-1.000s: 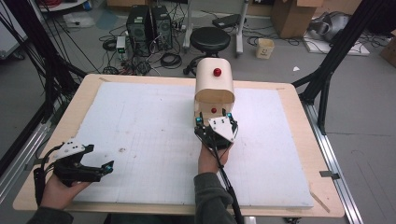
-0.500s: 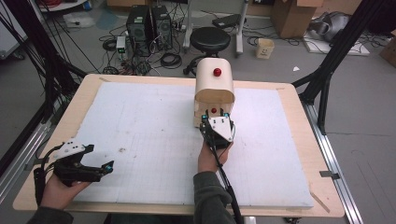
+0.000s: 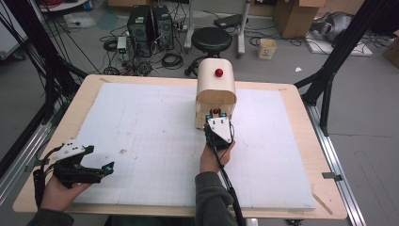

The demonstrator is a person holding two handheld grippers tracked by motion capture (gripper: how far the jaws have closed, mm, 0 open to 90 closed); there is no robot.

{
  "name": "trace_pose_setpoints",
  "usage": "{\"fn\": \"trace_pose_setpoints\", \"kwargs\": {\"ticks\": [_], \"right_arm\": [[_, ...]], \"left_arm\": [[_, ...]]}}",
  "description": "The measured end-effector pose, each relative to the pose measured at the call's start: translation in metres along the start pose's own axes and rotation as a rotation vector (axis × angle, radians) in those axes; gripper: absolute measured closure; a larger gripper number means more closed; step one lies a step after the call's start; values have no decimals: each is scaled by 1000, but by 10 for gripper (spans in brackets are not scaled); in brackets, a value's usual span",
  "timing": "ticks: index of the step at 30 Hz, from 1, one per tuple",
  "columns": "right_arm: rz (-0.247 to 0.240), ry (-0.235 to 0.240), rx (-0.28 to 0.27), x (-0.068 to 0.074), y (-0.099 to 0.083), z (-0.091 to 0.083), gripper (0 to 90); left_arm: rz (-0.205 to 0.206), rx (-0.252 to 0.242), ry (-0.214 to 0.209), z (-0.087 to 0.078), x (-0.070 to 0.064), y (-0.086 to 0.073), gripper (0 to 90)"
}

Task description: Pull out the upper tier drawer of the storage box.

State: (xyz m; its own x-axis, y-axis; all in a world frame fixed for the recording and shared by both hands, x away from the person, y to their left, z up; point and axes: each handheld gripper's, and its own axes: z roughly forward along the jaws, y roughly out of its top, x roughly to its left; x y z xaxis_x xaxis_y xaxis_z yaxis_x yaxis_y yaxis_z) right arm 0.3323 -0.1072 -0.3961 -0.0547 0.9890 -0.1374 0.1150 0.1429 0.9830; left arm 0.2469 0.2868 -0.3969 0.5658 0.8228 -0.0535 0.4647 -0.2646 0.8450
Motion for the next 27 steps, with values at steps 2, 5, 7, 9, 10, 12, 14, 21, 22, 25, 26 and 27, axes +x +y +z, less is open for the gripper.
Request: {"fn": "trace_pose_setpoints", "kwargs": {"ticks": [2, 5, 7, 9, 10, 12, 14, 21, 22, 25, 26, 27], "right_arm": [[-4, -2, 1, 0, 0, 0, 722], [-12, -3, 6, -1, 0, 0, 728], [-9, 0, 8, -1, 0, 0, 730], [-6, 0, 11, -1, 1, -2, 732], [-6, 0, 11, -1, 1, -2, 732], [-3, 0, 12, -1, 1, -4, 733], [-2, 5, 10, -2, 0, -6, 734], [5, 20, 8, -3, -1, -16, 734], [7, 21, 6, -3, -2, -17, 734], [8, 24, 3, -3, -3, -22, 734], [11, 28, 4, -4, -3, -24, 735], [11, 28, 4, -4, -3, -24, 735]], "left_arm": [[-3, -2, 1, 0, 0, 0, 20], [-2, -2, 0, 0, 0, 0, 20], [0, -1, -1, 0, 0, 0, 20], [1, -1, 0, -1, 0, 0, 20], [-1, -3, 2, -1, 0, 0, 20], [-2, -4, 2, -2, 1, 0, 20], [0, -3, 5, -2, 1, 0, 21], [-3, -7, 6, -2, 0, 0, 20], [-4, -8, 7, -2, 0, 0, 20], [-1, -6, 5, -2, 0, 0, 20], [0, -6, 4, -2, 0, 0, 20], [-1, -7, 3, -2, 0, 0, 20]]}}
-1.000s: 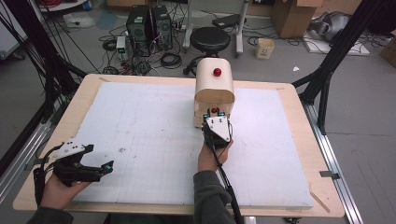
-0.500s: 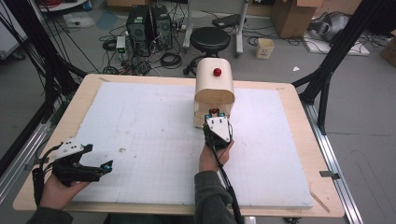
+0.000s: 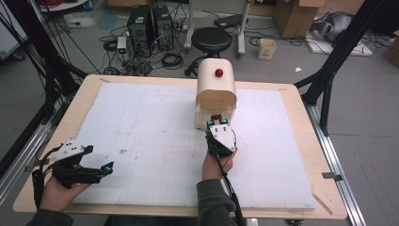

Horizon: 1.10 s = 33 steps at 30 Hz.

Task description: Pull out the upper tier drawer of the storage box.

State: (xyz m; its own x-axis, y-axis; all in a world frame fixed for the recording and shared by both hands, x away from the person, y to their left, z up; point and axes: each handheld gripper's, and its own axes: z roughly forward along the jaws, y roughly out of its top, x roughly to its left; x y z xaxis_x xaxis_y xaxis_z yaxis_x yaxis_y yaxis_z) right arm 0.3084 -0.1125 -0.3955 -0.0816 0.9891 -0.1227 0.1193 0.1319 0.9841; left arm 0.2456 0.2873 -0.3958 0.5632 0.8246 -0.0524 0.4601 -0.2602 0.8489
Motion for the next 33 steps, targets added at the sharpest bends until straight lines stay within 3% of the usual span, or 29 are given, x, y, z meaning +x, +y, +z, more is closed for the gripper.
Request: {"fn": "trace_pose_setpoints", "kwargs": {"ticks": [33], "right_arm": [[22, 31, -22, -1, -7, -34, 734]], "left_arm": [[1, -3, 1, 0, -1, 1, 20]]}}
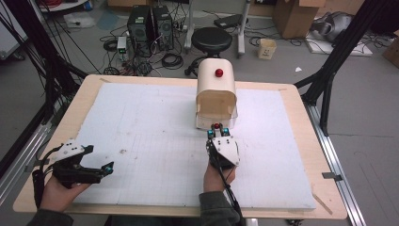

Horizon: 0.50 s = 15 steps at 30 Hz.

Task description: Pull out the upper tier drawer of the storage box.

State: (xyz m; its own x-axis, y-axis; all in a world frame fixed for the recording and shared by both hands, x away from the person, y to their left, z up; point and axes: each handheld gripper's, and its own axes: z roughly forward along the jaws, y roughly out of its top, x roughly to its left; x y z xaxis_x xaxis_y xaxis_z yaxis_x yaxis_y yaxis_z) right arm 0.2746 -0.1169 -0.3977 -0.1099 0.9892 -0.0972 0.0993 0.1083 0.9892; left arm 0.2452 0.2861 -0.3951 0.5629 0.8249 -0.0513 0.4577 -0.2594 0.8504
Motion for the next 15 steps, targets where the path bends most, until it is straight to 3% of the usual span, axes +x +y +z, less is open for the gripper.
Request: {"fn": "trace_pose_setpoints", "kwargs": {"ticks": [13, 15], "right_arm": [[-4, 10, -5, -1, -2, -5, 731], [18, 24, -7, -2, -1, -5, 695]], "left_arm": [[4, 3, 0, 0, 0, 0, 20], [4, 2, 1, 0, 0, 0, 20]]}}
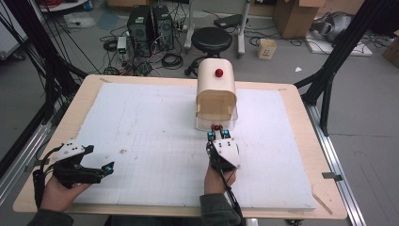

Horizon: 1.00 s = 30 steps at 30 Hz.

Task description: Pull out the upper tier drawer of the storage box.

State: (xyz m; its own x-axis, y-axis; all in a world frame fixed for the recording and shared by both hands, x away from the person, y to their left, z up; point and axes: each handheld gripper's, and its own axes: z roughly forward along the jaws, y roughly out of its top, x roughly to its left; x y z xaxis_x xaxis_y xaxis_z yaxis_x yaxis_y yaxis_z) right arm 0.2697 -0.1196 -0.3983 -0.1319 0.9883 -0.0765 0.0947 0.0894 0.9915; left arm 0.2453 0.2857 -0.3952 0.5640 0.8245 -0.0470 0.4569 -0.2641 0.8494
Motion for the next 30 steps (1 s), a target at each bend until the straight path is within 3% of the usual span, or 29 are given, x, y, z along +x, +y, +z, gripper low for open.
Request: {"fn": "trace_pose_setpoints", "kwargs": {"ticks": [1, 5, 23, 30], "right_arm": [[14, 12, -3, -1, 1, 0, 640], [32, 18, -4, -7, 2, -2, 582], [7, 50, -19, -13, 2, -13, 552], [7, 88, -13, -26, 6, -19, 491]], "left_arm": [[-1, 0, 0, 0, 0, 0, 20], [2, 2, -1, 1, 0, 0, 20], [1, 2, -4, 4, -1, 2, 20], [-3, 4, -2, 4, 0, 1, 20]]}}
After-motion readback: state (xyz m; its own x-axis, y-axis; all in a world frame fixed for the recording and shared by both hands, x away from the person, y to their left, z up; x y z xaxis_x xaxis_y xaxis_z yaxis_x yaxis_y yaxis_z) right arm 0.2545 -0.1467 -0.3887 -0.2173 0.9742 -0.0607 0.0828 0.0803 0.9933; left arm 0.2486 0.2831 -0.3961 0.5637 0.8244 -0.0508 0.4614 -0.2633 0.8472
